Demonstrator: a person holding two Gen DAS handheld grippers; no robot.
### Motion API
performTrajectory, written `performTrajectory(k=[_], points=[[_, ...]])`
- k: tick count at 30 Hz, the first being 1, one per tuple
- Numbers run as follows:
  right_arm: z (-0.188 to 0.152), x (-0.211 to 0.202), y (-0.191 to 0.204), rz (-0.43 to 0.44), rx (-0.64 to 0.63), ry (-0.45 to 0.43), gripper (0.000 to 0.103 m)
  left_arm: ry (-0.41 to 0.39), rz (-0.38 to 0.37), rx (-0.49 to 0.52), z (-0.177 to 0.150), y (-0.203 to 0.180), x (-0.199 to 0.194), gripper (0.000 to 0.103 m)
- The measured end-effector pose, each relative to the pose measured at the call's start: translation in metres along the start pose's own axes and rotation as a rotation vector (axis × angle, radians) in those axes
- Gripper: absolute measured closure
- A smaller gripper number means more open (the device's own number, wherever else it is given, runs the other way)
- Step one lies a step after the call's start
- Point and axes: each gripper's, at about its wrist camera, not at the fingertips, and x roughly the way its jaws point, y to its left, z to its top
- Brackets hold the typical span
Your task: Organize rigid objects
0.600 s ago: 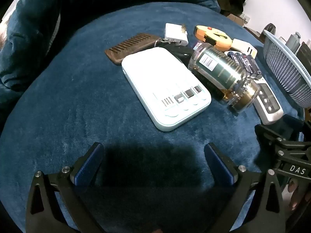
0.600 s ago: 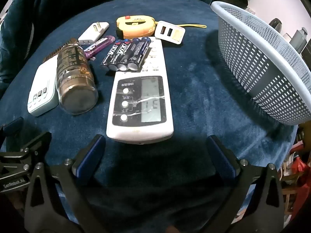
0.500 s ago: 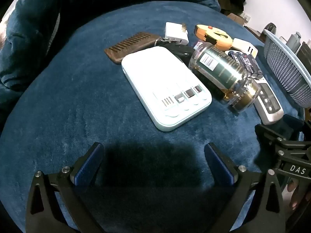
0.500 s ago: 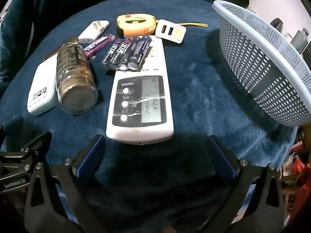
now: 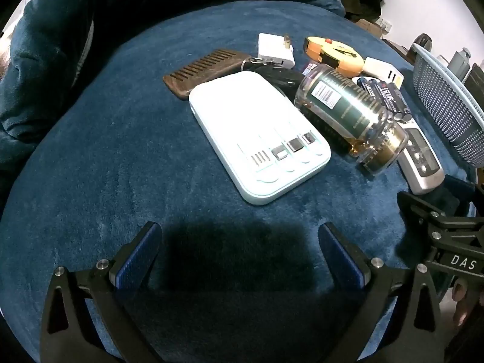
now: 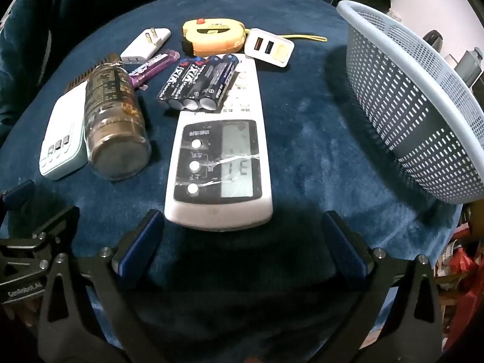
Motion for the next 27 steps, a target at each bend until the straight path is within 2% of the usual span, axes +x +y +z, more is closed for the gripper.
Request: performTrajectory(k=[18,27], points=[[0.010,0.000,-0.001,0.004,-0.005,0.022,0.000,0.005,0.000,-0.002,0.001,0.001,-0.002,0.000],[0.022,-0.009,-0.008,0.028,-0.013,0.070,0.000,0.083,0.001,-0.007,0.022,0.000,-0.011,0.001]])
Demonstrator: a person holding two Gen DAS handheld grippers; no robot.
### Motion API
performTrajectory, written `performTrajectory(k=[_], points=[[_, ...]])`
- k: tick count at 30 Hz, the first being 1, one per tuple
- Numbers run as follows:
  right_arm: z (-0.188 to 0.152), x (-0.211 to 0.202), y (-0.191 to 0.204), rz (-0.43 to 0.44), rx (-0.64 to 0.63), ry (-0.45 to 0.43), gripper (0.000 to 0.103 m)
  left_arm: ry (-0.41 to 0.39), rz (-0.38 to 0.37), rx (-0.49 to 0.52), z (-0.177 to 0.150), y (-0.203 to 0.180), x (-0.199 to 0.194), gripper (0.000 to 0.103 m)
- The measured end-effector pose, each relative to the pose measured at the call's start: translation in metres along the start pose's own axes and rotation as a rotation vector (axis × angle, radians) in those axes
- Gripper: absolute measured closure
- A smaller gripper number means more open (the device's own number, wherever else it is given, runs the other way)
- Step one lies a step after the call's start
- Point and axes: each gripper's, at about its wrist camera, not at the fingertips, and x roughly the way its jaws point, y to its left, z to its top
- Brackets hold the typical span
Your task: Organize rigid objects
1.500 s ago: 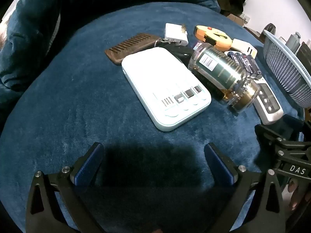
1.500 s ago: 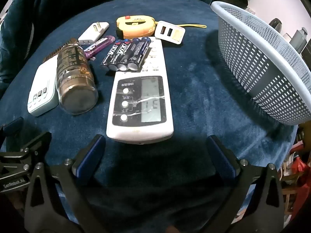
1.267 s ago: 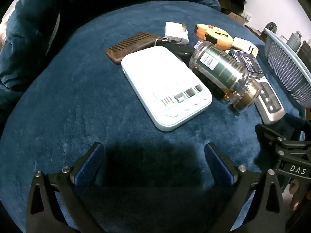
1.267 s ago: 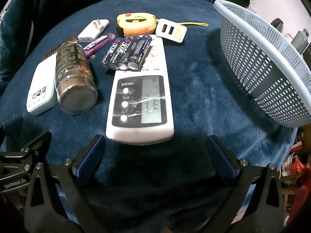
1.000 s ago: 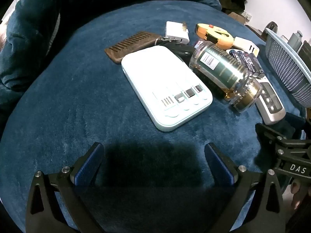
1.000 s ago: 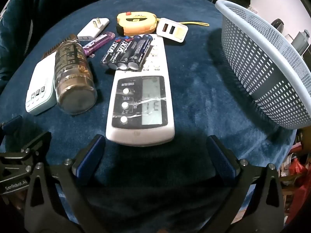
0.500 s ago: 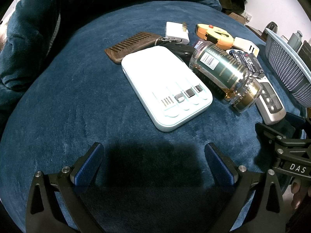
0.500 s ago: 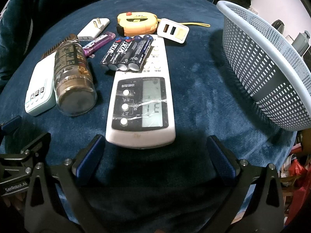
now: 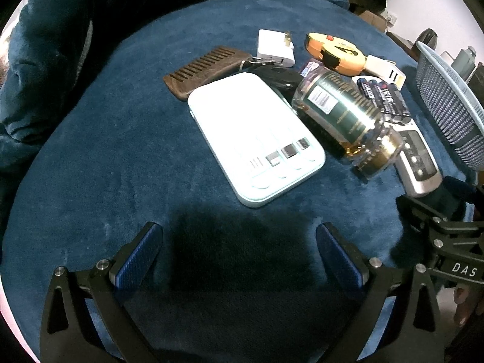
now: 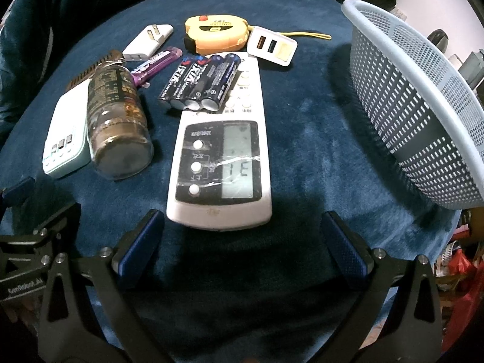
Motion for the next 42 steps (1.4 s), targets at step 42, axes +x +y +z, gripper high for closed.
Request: performTrajectory(k=[42], points=[[0.117,-0.060,-0.015,0.328,-0.006,0.158,0.001,-0.005,-0.035,-0.035,0.055,0.007,-0.057,0.001]])
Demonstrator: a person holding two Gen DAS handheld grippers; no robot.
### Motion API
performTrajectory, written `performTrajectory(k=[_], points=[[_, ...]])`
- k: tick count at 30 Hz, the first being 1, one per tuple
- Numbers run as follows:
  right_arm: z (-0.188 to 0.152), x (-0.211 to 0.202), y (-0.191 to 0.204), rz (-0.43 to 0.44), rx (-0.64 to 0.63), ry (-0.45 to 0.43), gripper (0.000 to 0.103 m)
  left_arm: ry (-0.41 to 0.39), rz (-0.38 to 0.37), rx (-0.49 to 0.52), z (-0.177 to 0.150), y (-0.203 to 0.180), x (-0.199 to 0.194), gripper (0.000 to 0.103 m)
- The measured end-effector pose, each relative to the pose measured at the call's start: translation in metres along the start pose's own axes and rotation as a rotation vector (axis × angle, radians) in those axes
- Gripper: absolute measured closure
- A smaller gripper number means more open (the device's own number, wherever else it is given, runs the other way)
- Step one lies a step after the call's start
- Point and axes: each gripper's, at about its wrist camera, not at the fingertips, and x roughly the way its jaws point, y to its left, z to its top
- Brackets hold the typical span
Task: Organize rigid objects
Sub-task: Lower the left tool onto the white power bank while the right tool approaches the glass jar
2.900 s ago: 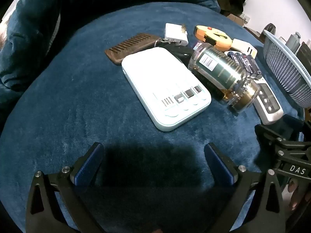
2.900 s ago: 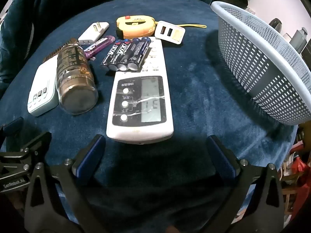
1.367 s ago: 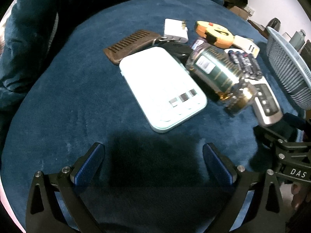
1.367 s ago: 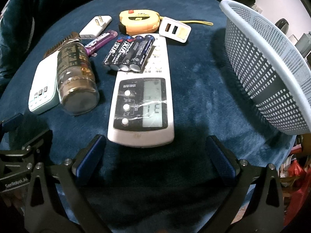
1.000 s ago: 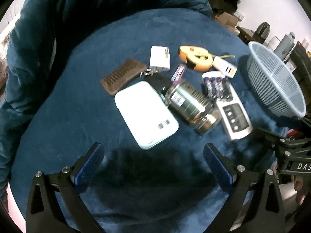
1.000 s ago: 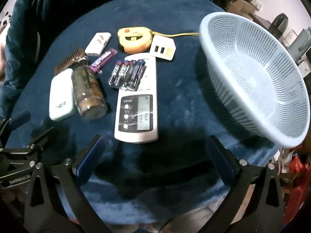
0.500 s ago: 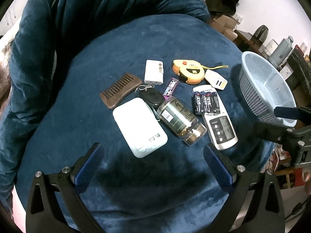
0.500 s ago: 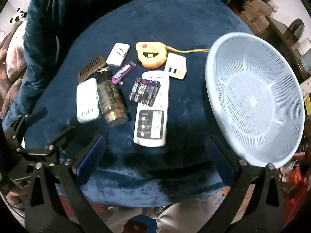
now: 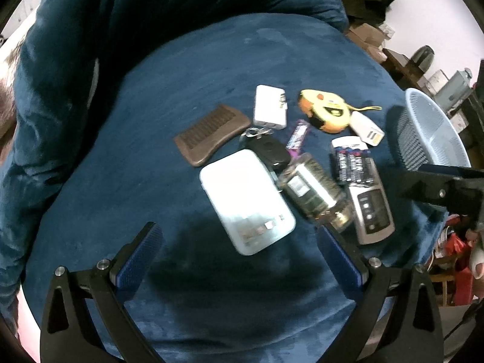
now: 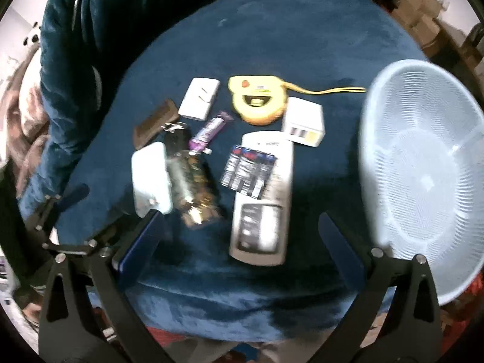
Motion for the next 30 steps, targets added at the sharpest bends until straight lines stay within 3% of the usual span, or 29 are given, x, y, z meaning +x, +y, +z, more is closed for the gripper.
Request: performTrajectory(k=[5,9,18,30], points=[[0.018,0.025,0.032,0.034,-0.098,0.044,0.013,0.030,0.013,-0.036,-0.008,0.018,0.007,0.001],[0.025,0.048,0.049,0.041,-0.139,0.099,0.033,0.035,0.021,-0.049,-0.009,0.028,0.008,0.001],[0.024,0.089,0.053,-0.005,-0.178,0.207,0.052,0.040,0.020,-0.067,-0.009,0.038,0.013,0.001],[0.016,0.101,0.060,-0.019,-0.223,0.224,0.053,0.049,0.022,-0.079,-0.011,0.038,0.017,0.001]])
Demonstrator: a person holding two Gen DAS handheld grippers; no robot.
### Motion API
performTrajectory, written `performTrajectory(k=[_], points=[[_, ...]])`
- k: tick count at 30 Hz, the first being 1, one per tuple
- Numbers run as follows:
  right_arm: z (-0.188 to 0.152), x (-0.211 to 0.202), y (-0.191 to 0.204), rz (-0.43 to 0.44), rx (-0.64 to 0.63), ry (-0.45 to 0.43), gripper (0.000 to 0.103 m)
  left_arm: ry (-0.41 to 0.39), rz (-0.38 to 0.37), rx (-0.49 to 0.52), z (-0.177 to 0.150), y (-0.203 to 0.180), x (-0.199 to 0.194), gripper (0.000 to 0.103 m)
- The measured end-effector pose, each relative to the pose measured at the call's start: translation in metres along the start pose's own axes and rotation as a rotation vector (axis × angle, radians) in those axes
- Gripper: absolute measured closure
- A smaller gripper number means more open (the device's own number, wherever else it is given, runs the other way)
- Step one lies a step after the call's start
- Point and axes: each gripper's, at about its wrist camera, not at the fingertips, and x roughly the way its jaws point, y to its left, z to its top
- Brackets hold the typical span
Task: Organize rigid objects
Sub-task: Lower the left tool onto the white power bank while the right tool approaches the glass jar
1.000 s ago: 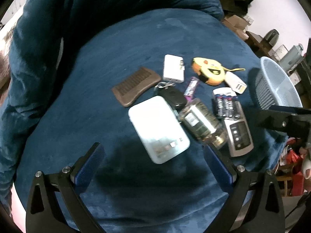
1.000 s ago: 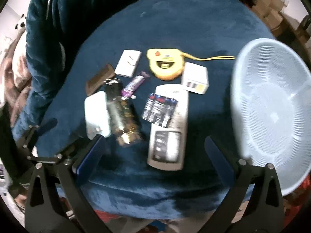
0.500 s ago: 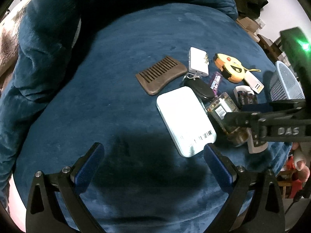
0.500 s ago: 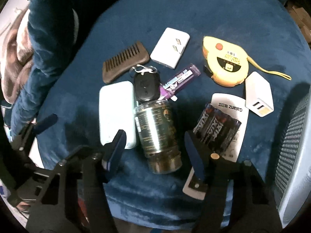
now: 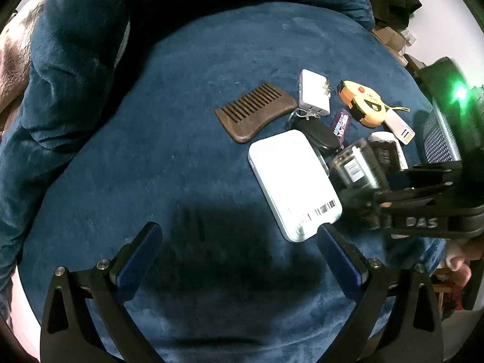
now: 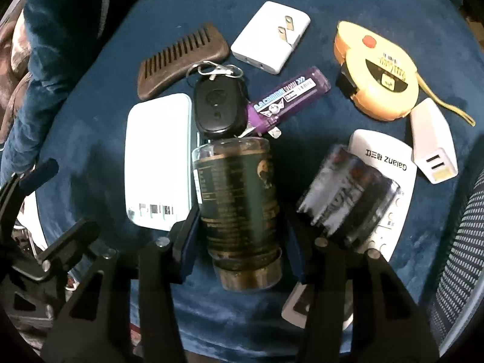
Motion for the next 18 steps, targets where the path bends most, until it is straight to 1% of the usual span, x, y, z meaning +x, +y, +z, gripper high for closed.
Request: performTrajectory(k=[5,11,14,18], points=[[-0.004,-0.018,-0.004,0.051,0.044,-0.030,0.053,0.003,0.005,0.002,0.000,-0.001,0.001,0.001],[-0.018,-0.045,-0.034,0.102,0.129,-0.077,0.053,0.012,0.007,-0.008,0.005,-0.004,0.006,0.001],[-0.022,-0.049,-0.048,0.121,0.169,-0.099,0.053,0.012,0.006,-0.013,0.010,-0.010,0.010,0.001],[-0.021,-0.058,-0.055,0.132,0.191,-0.114,0.053,0.018,0.006,-0.005,0.018,-0.023,0.018,0.001]])
